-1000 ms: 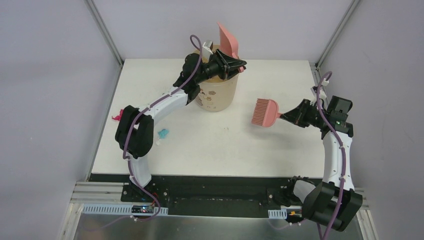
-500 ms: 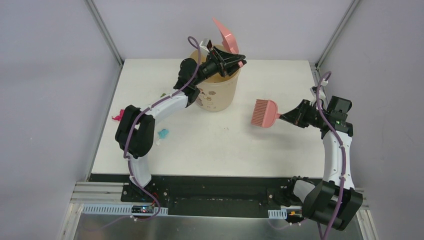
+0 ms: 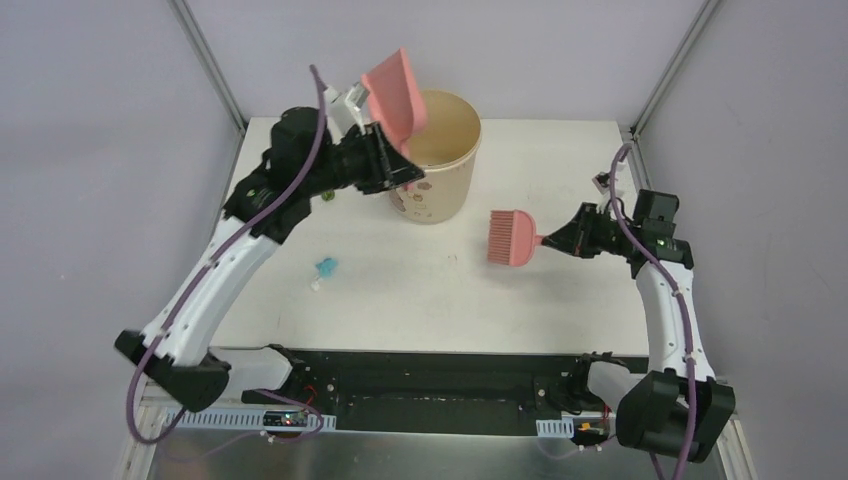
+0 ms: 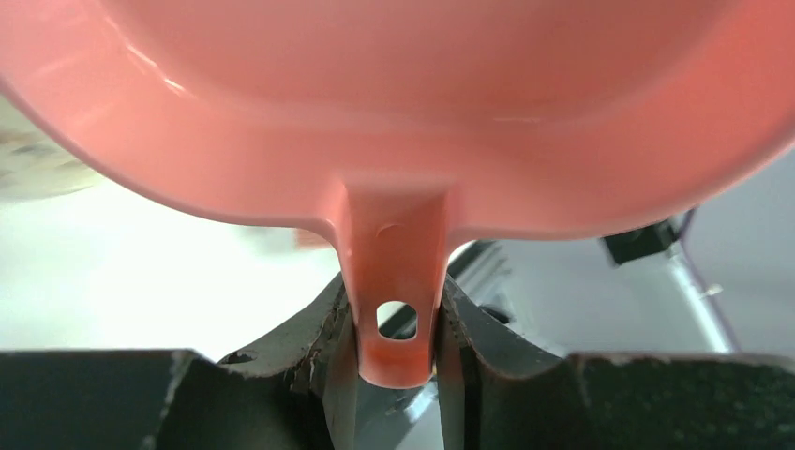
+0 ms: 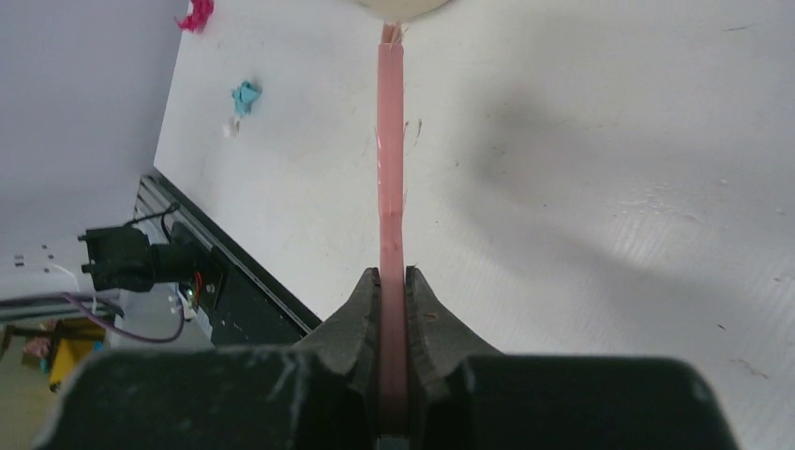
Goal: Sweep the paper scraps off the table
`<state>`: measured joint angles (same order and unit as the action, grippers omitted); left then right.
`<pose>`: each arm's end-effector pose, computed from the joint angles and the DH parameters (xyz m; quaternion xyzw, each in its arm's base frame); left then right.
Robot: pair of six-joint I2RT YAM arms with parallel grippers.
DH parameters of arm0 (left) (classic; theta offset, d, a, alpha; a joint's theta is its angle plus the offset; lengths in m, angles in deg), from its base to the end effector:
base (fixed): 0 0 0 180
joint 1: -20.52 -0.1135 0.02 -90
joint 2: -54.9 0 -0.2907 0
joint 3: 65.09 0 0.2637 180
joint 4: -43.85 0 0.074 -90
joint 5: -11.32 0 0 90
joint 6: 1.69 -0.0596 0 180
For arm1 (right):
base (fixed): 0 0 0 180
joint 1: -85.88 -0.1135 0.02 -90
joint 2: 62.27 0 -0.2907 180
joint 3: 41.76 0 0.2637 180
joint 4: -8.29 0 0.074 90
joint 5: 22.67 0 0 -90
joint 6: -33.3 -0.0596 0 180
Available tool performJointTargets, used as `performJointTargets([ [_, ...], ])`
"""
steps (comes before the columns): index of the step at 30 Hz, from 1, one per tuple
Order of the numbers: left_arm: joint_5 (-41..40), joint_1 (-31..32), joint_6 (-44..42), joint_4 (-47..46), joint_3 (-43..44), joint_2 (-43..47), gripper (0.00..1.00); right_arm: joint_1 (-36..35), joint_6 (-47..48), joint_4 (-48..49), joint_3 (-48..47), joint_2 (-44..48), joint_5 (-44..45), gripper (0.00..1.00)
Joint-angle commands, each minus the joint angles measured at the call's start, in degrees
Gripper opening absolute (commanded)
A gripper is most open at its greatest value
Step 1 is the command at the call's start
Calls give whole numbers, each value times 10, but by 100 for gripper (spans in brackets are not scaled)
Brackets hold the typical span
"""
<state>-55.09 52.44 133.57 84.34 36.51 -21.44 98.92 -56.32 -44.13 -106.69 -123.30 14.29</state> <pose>0.2539 -0.1862 0.4747 0.0329 0.7869 -0.4977 0.3633 0.2202 -0.0021 0.3035 -0.0649 0.8491 0.3777 0.3635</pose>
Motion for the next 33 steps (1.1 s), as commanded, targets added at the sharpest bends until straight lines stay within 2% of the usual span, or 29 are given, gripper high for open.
performJointTargets([
  [1,-161,2,-203,291,-4,71,0,-95,42,7,-10,28,60,0],
  [4,-291,2,-230,366,-47,103,0,-180,70,-2,-20,10,87,0],
  [8,-403,2,-232,370,-143,158,0,-298,114,-39,-73,-44,109,0],
  [12,-447,-9,-247,333,-207,191,0,-421,181,-93,-169,-97,258,0],
  [13,-450,-16,-246,327,-218,192,0,-451,201,-109,-199,-114,313,0],
  [16,-437,-51,-241,298,-254,199,0,-513,268,-156,-298,-169,393,0],
  [21,-346,-167,-238,260,-304,213,0,-568,336,-181,-435,-261,427,0],
  [29,-278,-336,-215,205,-372,218,0,-689,384,-135,-606,-413,524,0],
  [33,-285,-369,-199,192,-388,239,0,-735,411,-77,-653,-480,606,0],
])
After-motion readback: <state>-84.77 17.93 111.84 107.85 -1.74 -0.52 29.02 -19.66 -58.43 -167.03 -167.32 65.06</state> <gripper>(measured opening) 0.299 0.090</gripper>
